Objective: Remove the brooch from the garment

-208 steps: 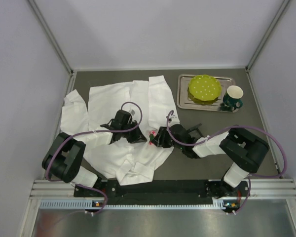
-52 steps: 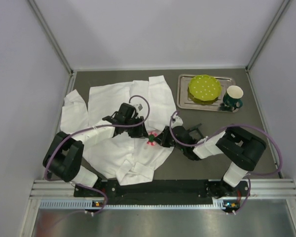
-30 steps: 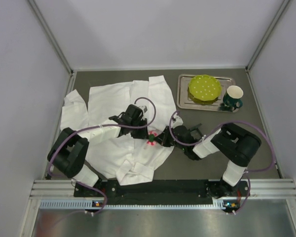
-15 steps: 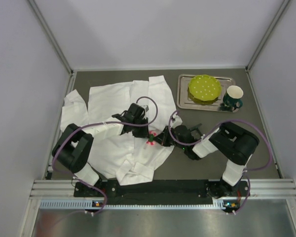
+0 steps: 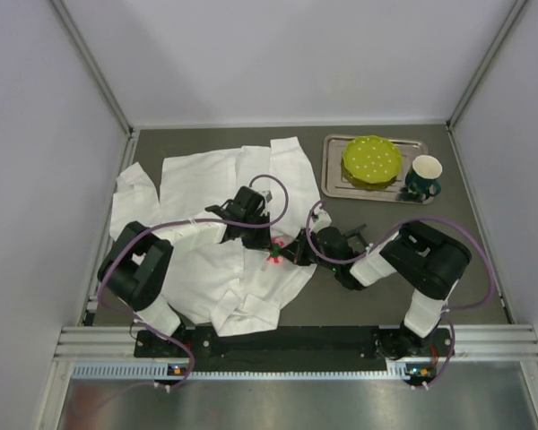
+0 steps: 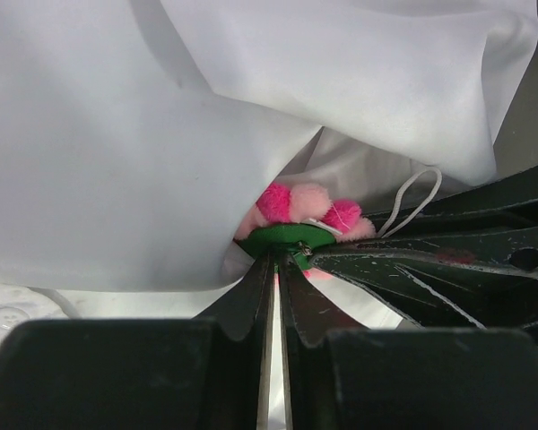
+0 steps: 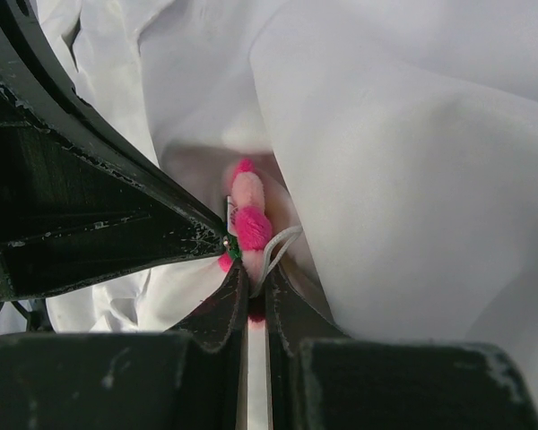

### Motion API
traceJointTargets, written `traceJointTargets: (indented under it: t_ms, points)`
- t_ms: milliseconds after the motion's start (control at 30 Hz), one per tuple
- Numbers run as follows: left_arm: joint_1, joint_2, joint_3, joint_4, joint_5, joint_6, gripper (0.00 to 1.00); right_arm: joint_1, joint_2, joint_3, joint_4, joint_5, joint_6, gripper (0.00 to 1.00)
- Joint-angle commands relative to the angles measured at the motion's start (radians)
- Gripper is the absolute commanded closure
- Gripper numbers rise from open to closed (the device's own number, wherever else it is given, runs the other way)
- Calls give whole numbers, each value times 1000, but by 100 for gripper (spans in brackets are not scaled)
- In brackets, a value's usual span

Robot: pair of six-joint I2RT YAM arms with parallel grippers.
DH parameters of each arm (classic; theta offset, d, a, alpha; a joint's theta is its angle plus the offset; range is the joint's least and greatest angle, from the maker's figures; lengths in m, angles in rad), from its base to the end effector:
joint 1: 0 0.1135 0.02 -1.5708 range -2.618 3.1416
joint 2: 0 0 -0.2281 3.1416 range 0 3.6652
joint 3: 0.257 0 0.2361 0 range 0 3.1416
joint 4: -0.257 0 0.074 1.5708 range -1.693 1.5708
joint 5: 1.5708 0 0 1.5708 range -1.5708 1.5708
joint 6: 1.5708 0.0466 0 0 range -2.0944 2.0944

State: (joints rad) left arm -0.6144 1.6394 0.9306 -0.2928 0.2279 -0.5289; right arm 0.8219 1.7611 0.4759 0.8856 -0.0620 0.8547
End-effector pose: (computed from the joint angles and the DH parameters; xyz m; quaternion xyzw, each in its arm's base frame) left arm 0.2492 -0.1887 0.1374 0.0727 0.9513 -0.2427 0.1756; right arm 0.1995 0.2188 0.0884 -0.0035 0.8331 0.4280 0.3502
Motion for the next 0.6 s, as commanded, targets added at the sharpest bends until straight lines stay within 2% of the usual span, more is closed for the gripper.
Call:
traceJointTargets:
  t_ms: [0, 567]
  points:
    - [-2, 26, 28, 21, 1, -3, 90, -4, 3, 21, 12, -16, -32, 100]
    - [-4, 92, 34, 38, -62, -40, 96, 6, 15, 52, -30, -30, -69, 100]
